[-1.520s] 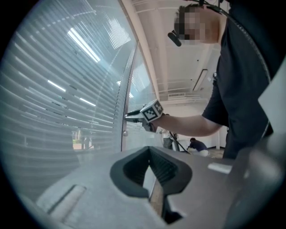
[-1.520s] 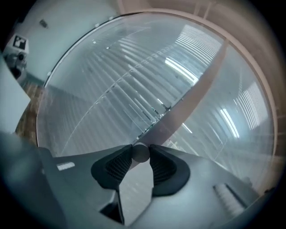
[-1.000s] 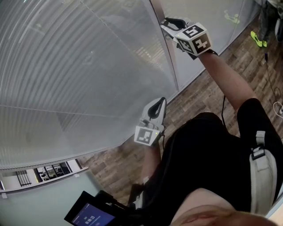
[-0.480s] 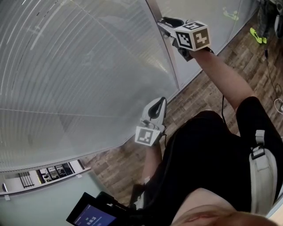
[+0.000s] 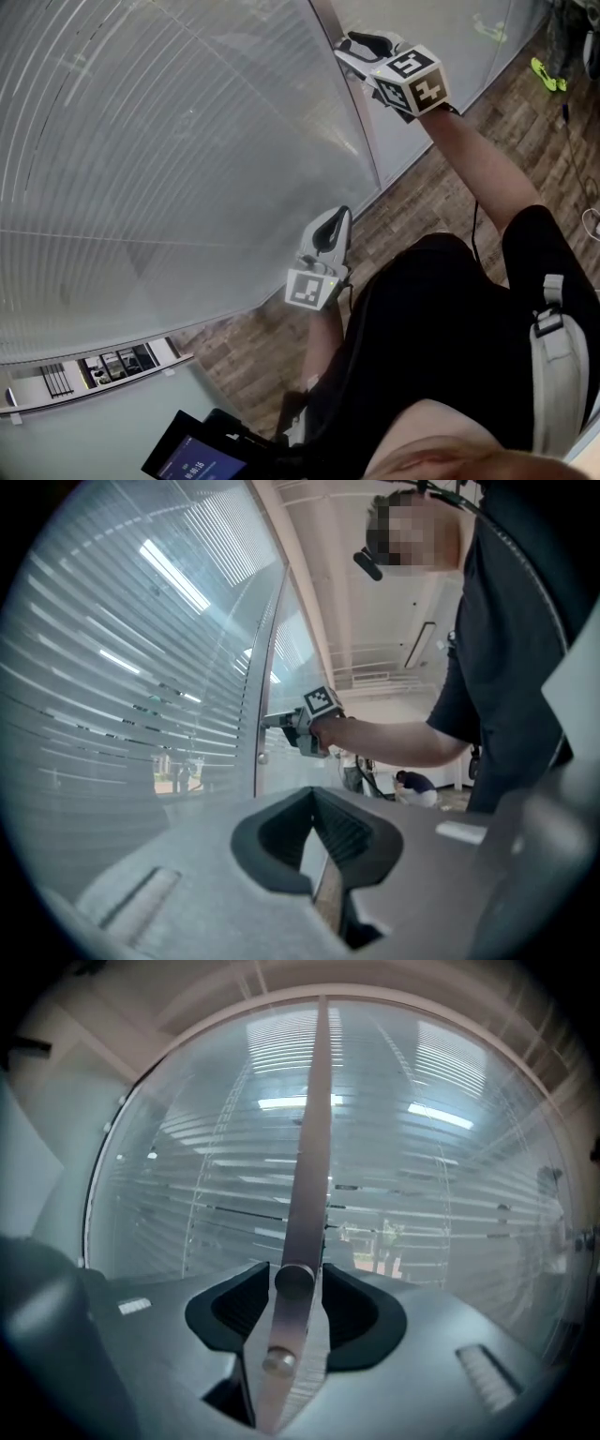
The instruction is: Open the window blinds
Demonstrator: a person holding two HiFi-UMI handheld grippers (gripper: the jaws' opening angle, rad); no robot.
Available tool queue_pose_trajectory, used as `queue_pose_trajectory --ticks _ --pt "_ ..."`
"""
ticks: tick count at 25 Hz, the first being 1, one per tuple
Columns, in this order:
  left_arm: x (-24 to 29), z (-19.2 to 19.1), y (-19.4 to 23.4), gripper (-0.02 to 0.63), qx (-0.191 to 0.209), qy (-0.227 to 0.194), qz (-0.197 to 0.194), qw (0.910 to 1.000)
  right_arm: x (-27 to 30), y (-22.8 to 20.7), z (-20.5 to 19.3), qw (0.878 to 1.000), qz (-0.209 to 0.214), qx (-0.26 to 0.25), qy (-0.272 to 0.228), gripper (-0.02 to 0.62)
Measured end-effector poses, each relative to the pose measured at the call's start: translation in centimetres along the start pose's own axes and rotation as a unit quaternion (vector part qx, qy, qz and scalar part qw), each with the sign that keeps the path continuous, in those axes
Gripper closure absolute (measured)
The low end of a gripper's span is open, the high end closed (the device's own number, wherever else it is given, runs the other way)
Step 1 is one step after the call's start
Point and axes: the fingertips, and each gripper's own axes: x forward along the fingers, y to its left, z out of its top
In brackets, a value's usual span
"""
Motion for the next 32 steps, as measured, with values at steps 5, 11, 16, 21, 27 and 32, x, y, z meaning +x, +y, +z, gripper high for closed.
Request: queue_pose_trajectory --ticks 5,11,16,21,27,32 --pt "0.1 -0.2 0.1 0.603 -0.001 0.001 -0.002 1.0 -0.8 1.3 0.5 0.966 -0.017 -0.255 0.033 0.393" --pt "0.3 0.1 -0.1 0.603 -0.002 -0.002 -0.005 1.0 -0.8 1.8 -0.8 0.848 -0.028 -0.523 0.08 0.379" --pt "0.5 0.2 -0.2 0.603 -0.002 -0.005 -0.007 1.0 -0.4 1.6 -1.0 0.824 -0.027 -0.559 0.088 0.378" --pt "0.5 0.1 -0.2 0.603 -0.003 -0.006 -0.006 1.0 -0.1 1.9 -0.9 0.813 -0.027 -0.574 0.089 0.385" --pt "0.4 0.1 0.1 0.603 -0.003 -0.006 0.0 1.0 0.5 1.8 -0.9 0.797 -0.036 -0.597 0.092 0.44" --pt "0.3 0.1 0.3 0.603 -0.002 -0.006 0.003 1.0 0.5 1.8 -1.1 0.795 -0.041 -0.598 0.091 0.466"
